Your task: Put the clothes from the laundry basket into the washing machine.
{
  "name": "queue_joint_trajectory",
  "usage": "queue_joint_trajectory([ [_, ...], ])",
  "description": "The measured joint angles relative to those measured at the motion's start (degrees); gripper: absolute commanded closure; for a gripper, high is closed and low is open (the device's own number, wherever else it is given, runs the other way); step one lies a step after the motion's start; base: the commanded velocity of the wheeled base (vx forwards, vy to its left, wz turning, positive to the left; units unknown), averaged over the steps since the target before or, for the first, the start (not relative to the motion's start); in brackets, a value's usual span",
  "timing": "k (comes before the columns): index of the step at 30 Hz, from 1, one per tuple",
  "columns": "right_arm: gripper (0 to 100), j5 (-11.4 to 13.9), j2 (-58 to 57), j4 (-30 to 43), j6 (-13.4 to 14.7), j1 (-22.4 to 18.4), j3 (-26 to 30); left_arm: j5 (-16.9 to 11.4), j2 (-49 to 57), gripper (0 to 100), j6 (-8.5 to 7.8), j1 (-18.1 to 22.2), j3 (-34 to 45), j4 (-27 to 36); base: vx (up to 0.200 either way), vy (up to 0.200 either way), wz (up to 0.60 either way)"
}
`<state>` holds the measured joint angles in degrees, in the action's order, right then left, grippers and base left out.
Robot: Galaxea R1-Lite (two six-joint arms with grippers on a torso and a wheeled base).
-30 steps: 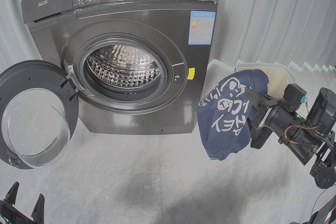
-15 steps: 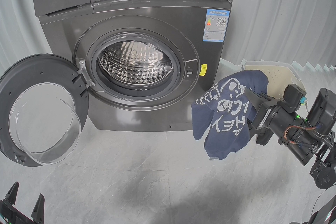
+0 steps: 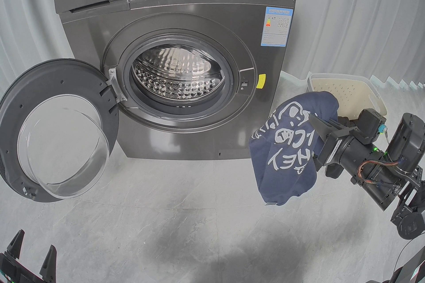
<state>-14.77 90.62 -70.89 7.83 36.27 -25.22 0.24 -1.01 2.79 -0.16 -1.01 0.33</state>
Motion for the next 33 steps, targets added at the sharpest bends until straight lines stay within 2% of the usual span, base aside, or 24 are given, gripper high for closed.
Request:
queue_joint_trajectory([
  [6,100,0.0,0.0,0.0,0.0,0.0,0.0,0.0,0.0,0,-0.01,0.0,0.0,0.0,0.000,0.200,0.00],
  [18,100,0.0,0.1,0.1,0.3,0.0,0.0,0.0,0.0,0,-0.01,0.0,0.0,0.0,0.000,0.000,0.00],
  [23,100,-0.1,0.1,0.1,0.4,0.0,0.0,0.0,0.0,0,0.00,0.0,0.0,0.0,0.200,0.000,0.00],
  [33,100,-0.1,0.1,0.0,0.3,0.3,0.1,0.1,0.0,0,-0.33,0.0,0.0,-0.1,0.000,0.000,0.00],
])
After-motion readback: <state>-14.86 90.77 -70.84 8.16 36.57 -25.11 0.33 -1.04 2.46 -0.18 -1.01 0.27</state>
